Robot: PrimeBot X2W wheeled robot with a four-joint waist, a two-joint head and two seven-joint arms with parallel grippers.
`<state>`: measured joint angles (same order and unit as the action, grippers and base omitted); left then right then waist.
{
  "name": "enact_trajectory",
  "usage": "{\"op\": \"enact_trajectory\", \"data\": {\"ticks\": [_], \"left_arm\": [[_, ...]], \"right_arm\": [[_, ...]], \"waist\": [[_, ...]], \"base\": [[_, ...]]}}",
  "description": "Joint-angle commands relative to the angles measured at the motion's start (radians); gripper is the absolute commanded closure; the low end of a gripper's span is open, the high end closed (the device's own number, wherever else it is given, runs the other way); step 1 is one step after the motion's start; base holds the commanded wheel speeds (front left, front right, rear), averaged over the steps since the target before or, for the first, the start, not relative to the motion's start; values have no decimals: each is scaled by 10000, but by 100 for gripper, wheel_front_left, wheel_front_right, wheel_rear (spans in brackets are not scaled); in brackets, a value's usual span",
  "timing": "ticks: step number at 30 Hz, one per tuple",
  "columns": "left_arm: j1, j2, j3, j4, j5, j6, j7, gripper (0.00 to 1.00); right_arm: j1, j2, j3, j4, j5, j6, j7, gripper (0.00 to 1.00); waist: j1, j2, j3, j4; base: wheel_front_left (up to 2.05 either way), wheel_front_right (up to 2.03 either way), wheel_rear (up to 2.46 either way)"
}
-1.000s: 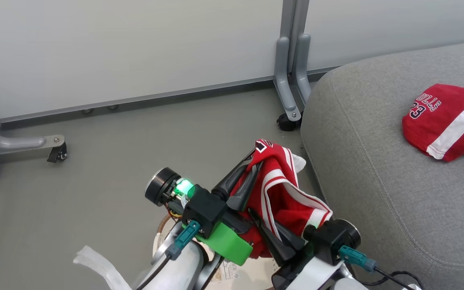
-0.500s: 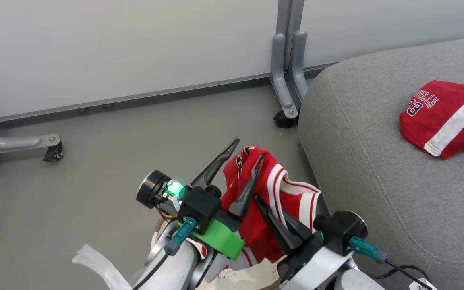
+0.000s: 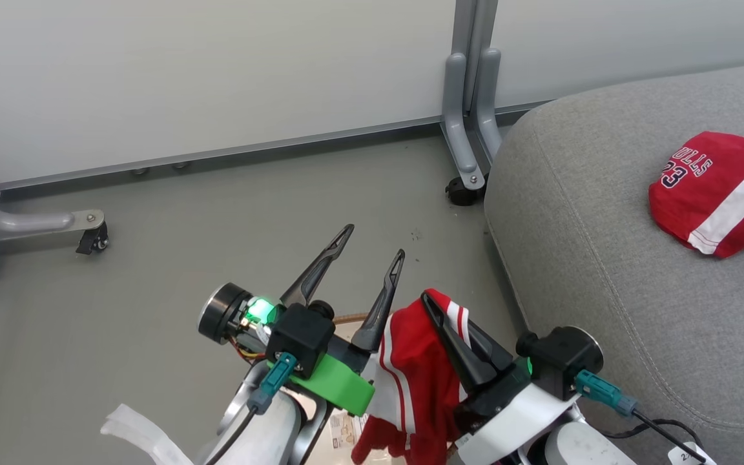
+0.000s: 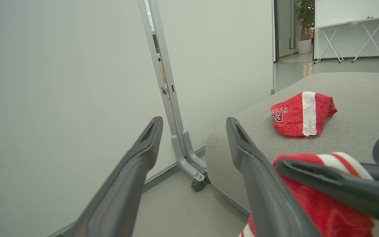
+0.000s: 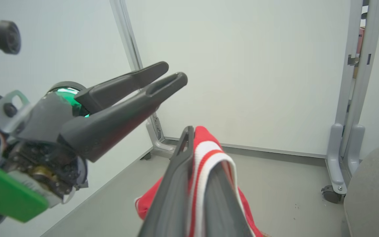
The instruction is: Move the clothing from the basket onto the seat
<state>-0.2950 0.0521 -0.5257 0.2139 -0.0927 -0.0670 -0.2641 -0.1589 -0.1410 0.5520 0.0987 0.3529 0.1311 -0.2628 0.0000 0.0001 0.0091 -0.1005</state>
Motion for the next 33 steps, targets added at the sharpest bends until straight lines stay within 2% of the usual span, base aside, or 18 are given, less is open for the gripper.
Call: {"op": "enact_trajectory", "data": {"ticks": [1, 20, 28, 33], "left_arm": [[160, 50, 48, -30, 137, 5, -4, 0], [206, 29, 303, 182, 170, -147, -4, 0], [292, 23, 409, 373, -68, -286, -2, 0], [416, 157, 556, 183, 9, -372, -4, 0]], "right_arm": [[15, -19, -3, -58, -80, -7, -30, 100], [-88, -86, -221, -229, -192, -7, -30, 100], [-277, -220, -944, -795, -630, -7, -30, 100], [-459, -433, -1642, -1373, -925, -9, -30, 100]], "waist": [[0, -1, -9, 1], [0, -1, 159, -92], [0, -1, 661, -333], [0, -1, 1224, -854]], "base": [[0, 0, 0], [0, 0, 0], [0, 0, 0], [0, 0, 0]]}}
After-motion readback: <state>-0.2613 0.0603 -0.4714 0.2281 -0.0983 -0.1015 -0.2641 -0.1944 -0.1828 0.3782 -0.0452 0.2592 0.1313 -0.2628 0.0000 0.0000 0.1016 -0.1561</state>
